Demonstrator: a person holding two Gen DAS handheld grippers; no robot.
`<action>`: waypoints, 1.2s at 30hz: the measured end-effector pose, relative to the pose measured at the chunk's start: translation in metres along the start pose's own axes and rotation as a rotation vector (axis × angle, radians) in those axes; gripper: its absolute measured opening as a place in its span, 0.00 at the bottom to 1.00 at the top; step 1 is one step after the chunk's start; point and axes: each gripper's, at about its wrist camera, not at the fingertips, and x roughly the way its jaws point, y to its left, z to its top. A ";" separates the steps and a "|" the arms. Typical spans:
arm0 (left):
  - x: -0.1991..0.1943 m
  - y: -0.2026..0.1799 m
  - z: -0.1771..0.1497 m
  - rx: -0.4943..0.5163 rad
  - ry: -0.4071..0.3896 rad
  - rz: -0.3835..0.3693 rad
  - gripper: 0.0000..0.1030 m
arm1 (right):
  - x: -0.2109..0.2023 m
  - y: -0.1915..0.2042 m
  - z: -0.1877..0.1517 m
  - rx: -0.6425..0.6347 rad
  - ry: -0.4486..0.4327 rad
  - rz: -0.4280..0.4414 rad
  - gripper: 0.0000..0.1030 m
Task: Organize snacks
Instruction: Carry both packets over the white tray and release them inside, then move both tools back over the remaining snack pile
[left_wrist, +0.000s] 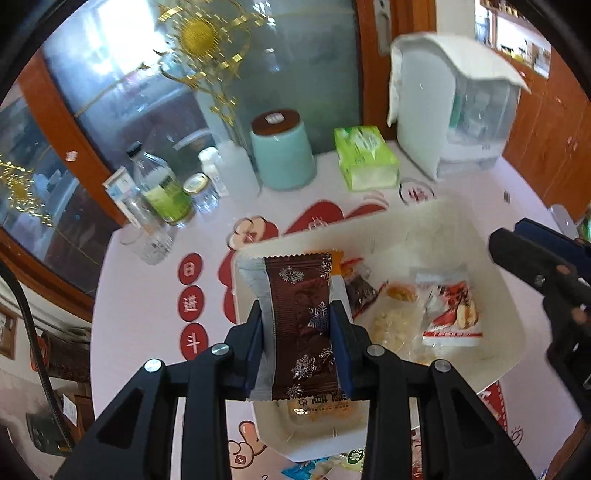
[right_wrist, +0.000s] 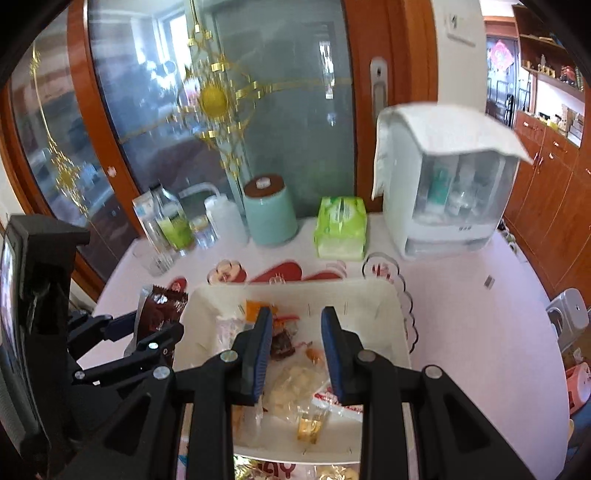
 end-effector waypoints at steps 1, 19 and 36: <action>0.006 -0.002 -0.002 0.010 0.013 0.002 0.34 | 0.007 0.001 -0.004 -0.005 0.021 0.001 0.27; 0.021 0.002 -0.029 0.026 0.076 0.017 0.84 | 0.021 -0.029 -0.037 0.023 0.147 0.070 0.40; -0.059 -0.030 -0.081 0.019 -0.005 -0.075 0.85 | -0.033 -0.061 -0.093 0.026 0.166 0.088 0.43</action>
